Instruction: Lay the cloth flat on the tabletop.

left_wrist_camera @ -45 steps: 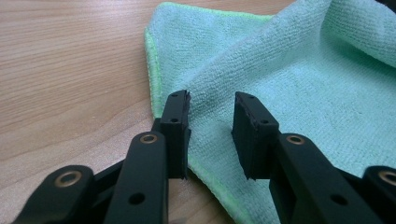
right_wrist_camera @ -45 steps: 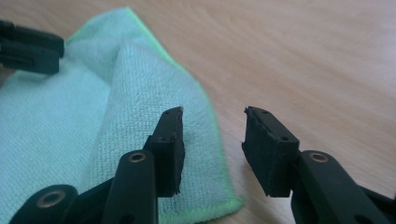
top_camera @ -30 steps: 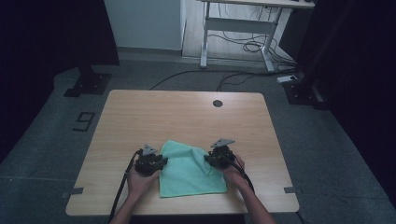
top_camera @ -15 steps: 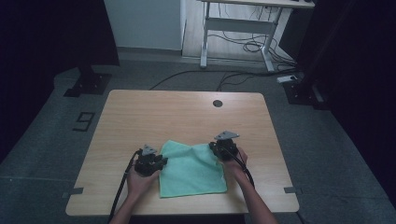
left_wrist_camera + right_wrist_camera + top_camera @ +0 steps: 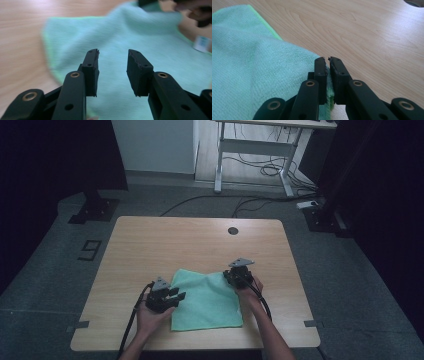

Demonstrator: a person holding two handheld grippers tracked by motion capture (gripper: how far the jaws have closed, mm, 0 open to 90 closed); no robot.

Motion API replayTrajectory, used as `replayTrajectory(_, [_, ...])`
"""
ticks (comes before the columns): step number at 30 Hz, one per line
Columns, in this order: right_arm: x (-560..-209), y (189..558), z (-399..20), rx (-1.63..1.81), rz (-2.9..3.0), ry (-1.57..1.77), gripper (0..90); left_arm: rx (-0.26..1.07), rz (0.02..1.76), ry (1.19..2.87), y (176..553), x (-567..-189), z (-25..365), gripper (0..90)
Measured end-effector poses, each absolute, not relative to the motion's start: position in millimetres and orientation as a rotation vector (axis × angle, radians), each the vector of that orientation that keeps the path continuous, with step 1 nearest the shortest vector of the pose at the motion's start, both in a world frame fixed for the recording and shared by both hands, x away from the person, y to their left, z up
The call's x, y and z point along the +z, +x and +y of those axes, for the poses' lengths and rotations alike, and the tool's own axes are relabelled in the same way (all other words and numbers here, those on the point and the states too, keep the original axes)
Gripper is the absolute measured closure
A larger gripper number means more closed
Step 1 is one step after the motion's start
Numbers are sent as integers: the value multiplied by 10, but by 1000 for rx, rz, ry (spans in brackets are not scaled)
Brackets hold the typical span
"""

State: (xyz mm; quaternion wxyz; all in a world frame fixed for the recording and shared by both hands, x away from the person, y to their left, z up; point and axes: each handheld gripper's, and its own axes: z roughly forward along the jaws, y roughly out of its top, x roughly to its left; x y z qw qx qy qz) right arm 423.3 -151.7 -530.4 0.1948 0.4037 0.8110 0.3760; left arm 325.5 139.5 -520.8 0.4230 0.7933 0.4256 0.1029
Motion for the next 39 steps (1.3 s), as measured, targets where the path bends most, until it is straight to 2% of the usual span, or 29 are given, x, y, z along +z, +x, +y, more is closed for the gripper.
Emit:
replayTrajectory(5, [-5295,4266,-1532,1059,2263,1132,841,201,1067,2090,3279,-5390,1201,609])
replayTrajectory(8, [-5291,4307,-1549,1046,2254,1127,842,233,1066,2073,3261,-5445,1182,636])
replayTrajectory(17, [-5250,4432,-1541,1017,2187,1094,838,243,1061,2076,3252,-5449,1177,634])
replayTrajectory(18, [-5277,4442,-1538,1001,2195,1093,806,241,1061,2076,3252,-5448,1178,633])
replayTrajectory(20, [-5344,4467,-1537,949,2207,1109,641,236,1061,2074,3252,-5449,1180,627])
replayTrajectory(23, [-5369,4452,-1607,997,2158,1180,565,230,1059,2073,3254,-5449,1185,621])
replayTrajectory(29, [-5205,4220,-1719,1140,2147,1181,570,203,1068,2064,3270,-5442,1198,604])
replayTrajectory(32, [-5196,4039,-1691,1158,2197,1162,564,234,1066,2067,3261,-5410,1207,590])
replayTrajectory(39, [-5334,3666,-1592,1146,2311,1097,545,323,1116,1961,3392,-5210,1400,579])
